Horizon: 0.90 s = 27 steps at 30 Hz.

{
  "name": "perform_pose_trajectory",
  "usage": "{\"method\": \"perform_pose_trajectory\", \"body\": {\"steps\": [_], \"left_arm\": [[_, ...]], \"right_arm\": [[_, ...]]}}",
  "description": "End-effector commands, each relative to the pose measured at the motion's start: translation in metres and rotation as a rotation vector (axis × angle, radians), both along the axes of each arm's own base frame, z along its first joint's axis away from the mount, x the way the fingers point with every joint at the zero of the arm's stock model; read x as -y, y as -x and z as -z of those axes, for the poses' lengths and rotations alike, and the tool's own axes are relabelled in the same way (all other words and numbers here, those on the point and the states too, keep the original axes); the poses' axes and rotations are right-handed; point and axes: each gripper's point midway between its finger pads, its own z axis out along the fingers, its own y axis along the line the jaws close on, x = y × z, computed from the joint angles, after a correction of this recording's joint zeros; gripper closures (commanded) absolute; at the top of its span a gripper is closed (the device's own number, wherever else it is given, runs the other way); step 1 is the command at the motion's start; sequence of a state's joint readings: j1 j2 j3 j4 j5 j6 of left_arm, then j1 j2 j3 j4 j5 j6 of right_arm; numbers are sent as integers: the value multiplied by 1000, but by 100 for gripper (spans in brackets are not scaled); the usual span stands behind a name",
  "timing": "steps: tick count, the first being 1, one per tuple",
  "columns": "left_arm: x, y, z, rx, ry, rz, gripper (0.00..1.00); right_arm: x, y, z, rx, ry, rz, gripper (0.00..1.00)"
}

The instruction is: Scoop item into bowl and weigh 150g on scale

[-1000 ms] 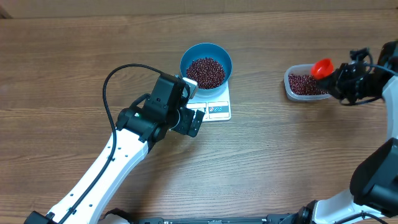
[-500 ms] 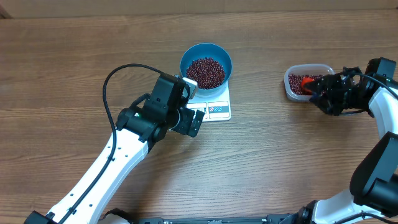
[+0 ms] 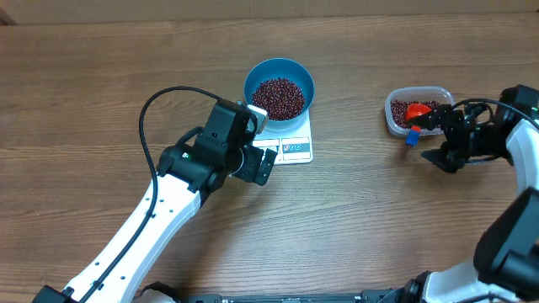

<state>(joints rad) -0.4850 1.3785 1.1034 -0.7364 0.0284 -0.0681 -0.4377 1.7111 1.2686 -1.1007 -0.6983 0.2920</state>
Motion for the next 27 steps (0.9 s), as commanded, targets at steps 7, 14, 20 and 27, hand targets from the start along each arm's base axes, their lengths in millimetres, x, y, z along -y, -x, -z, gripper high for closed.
{"method": "perform_pose_trajectory", "body": {"steps": [7, 14, 20, 27], "left_arm": [[1, 1, 2, 5, -15, 25, 0], [1, 1, 2, 5, -15, 25, 0], [1, 1, 2, 5, -15, 25, 0], [1, 1, 2, 5, -15, 25, 0]], "right_arm": [[0, 54, -120, 198, 392, -107, 8], [-22, 103, -157, 267, 444, -117, 0], [-31, 128, -162, 253, 445, -120, 0], [-32, 127, -163, 295, 467, -184, 0]]}}
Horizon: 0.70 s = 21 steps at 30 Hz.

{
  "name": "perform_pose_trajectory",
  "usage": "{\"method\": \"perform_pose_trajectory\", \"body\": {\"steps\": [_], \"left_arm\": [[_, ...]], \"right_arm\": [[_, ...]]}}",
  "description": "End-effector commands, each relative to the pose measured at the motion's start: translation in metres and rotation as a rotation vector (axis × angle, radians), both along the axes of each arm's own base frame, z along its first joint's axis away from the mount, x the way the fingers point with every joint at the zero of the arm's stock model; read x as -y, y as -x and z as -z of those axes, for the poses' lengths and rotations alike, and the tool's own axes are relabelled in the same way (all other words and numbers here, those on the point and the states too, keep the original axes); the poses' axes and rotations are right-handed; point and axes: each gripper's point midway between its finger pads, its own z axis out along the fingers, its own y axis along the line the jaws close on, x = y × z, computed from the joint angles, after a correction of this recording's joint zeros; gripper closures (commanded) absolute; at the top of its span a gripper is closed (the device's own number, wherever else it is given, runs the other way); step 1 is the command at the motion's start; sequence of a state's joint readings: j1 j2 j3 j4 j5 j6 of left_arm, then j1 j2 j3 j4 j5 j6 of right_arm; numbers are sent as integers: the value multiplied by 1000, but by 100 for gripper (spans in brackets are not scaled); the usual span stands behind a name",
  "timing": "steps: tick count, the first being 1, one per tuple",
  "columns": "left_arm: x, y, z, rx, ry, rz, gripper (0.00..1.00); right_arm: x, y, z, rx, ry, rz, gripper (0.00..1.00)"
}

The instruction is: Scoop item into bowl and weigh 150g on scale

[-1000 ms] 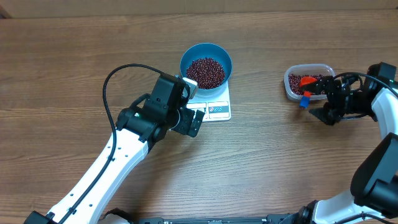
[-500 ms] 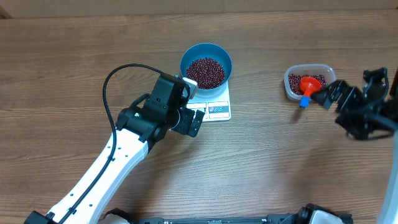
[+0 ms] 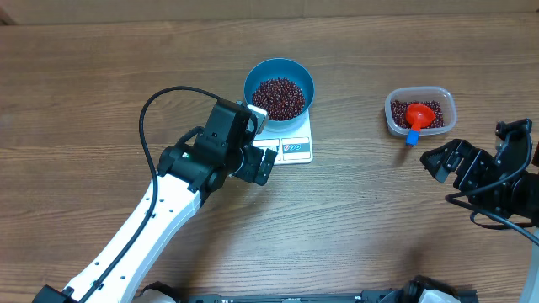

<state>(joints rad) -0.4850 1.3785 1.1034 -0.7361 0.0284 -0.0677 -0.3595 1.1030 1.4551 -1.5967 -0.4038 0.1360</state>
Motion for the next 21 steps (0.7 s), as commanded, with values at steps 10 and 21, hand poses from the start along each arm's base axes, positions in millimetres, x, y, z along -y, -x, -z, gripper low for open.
{"method": "perform_pose_trajectory", "body": {"steps": [10, 21], "left_arm": [[1, 1, 2, 4, -14, 24, 1], [1, 1, 2, 4, -15, 25, 0]], "right_arm": [[-26, -43, -33, 459, 247, -279, 0], [-38, -49, -13, 929, 417, -223, 0]]}}
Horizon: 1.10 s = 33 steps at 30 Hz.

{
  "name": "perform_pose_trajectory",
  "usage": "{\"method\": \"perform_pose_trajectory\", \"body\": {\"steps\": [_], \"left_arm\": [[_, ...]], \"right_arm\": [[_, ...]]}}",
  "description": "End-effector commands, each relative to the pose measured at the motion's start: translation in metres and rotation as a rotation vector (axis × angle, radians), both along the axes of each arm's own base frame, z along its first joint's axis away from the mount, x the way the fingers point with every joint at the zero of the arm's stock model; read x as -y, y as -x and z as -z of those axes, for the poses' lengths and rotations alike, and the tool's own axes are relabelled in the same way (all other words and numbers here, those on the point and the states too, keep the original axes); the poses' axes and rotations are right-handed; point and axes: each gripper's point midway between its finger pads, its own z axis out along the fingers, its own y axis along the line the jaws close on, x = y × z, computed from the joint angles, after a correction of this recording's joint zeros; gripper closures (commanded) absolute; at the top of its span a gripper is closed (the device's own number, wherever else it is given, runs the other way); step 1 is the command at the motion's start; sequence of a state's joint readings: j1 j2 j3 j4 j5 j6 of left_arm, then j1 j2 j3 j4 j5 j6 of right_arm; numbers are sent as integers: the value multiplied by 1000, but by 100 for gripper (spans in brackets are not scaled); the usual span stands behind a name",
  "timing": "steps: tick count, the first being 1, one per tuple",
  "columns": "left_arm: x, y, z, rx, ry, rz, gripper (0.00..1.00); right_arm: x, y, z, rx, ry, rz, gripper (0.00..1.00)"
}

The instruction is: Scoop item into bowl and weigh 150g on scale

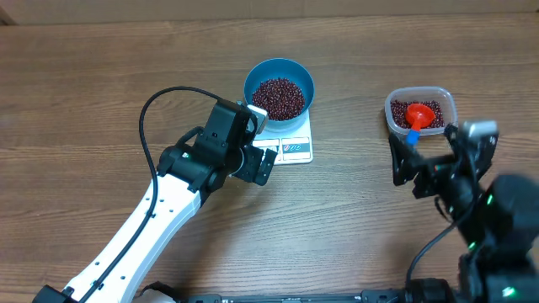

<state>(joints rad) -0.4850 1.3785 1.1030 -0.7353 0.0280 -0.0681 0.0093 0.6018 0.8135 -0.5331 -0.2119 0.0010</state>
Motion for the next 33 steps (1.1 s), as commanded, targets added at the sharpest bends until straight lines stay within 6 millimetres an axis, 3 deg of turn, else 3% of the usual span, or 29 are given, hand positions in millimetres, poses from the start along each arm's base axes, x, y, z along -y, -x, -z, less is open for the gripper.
{"method": "perform_pose_trajectory", "body": {"steps": [1, 7, 14, 26, 33], "left_arm": [[1, 1, 2, 4, -15, 25, 0], [1, 1, 2, 4, -15, 25, 0], [1, 1, 2, 4, -15, 25, 1], [1, 1, 2, 4, -15, 25, 1], [1, 1, 2, 4, -15, 25, 0]], "right_arm": [[7, 5, 26, 65, -20, 52, 0], [7, 11, 66, 224, -75, 56, 0], [7, 15, 95, 285, -84, 53, 0], [6, 17, 133, 251, -84, 51, 0], [6, 19, 136, 239, -83, 52, 0]]}}
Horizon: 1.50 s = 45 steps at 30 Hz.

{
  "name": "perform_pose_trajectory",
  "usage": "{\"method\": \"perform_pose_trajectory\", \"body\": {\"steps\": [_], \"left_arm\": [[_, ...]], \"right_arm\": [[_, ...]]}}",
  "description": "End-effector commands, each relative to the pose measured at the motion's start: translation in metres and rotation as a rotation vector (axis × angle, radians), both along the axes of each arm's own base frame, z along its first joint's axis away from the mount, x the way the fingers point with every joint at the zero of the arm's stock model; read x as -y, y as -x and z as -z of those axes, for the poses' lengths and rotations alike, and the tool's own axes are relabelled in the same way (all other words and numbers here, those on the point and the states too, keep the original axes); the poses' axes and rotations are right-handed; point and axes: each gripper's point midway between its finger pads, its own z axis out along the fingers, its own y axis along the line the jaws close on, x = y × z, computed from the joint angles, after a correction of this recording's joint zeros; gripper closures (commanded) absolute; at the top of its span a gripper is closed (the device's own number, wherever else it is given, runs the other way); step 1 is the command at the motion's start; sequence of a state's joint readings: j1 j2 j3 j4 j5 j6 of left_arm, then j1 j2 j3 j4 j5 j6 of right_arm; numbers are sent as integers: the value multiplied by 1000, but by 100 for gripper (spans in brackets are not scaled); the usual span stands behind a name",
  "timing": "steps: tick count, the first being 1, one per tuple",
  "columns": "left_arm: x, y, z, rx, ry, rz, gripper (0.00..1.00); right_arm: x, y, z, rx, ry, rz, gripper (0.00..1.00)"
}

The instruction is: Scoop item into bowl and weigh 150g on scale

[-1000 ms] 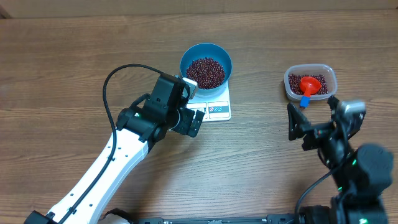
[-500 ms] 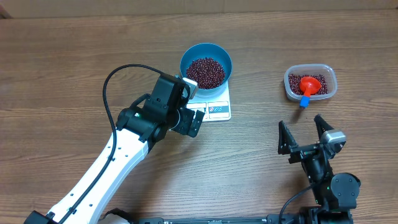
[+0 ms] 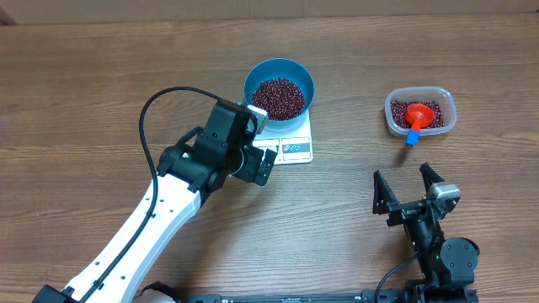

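Note:
A blue bowl (image 3: 279, 91) full of dark red beans stands on the white scale (image 3: 290, 148) at the table's middle back. My left gripper (image 3: 266, 164) rests at the scale's front left corner, and its jaws are too foreshortened to read. A clear container (image 3: 420, 111) of beans at the right holds the red scoop (image 3: 417, 113), whose blue handle (image 3: 411, 137) sticks out over the front rim. My right gripper (image 3: 406, 190) is open and empty near the front edge, well in front of the container.
The left arm's black cable (image 3: 156, 109) loops over the table left of the scale. The wooden table (image 3: 101, 67) stretches out to the left and back. The right arm's base (image 3: 445, 257) sits at the front edge.
My right arm has drawn back from just in front of the container to near the table's front edge, with its gripper open. The left arm, bowl, scale and scoop have not moved.
At first my right gripper was at the scoop's blue handle by the container. Then it was apart from the scoop, off to the right, with the scoop left in the container. It then stood in front of the container, and now farther forward. The left arm stayed still.

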<state>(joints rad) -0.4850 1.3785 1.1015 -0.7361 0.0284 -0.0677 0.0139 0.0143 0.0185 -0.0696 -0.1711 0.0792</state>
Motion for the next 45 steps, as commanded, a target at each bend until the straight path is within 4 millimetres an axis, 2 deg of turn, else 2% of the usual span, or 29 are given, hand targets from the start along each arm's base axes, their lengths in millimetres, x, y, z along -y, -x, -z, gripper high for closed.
{"method": "perform_pose_trajectory", "body": {"steps": [1, 35, 40, 45], "left_arm": [[2, 1, 1, 6, -14, 24, 1], [1, 1, 0, 6, -13, 24, 0], [-1, 5, -10, 28, -2, 24, 1], [-4, 9, -40, 114, 40, 21, 1]], "right_arm": [[0, 0, 2, 1, -10, 5, 0], [0, 0, 2, 0, -10, 5, 0], [0, 0, 2, 0, -10, 5, 0], [0, 0, 2, 0, -10, 5, 0]]}}
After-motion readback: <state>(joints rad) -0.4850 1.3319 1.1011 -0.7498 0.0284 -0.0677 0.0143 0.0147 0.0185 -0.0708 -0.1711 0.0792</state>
